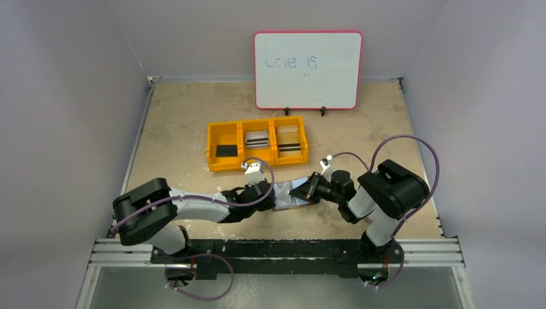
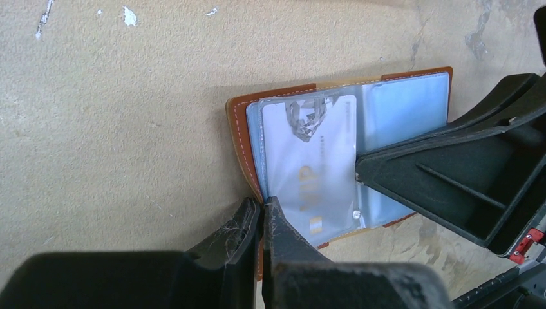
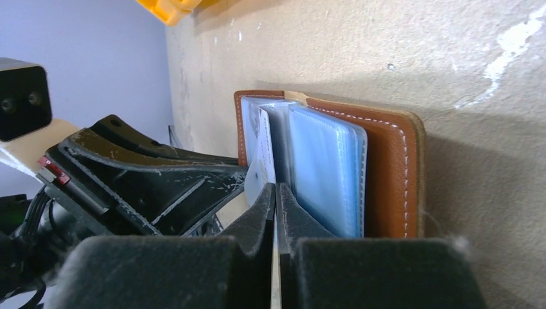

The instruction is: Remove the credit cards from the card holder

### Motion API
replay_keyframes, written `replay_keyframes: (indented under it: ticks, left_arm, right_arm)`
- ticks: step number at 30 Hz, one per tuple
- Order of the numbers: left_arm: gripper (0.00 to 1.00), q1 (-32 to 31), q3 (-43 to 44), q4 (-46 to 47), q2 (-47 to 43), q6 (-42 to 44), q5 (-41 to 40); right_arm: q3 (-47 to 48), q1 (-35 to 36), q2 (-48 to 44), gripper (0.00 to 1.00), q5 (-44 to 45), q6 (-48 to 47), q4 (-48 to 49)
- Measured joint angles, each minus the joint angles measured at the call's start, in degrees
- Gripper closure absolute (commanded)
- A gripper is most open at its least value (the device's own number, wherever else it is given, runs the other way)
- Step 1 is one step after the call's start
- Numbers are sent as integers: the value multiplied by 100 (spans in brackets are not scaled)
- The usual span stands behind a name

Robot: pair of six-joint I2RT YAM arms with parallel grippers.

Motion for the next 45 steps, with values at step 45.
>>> replay_keyframes:
  ticks: [45]
  left_arm:
    - [100,-15,0,-160,-118,59,-59]
  right_arm:
    - [699,214,-809,70,302,-822,-2155]
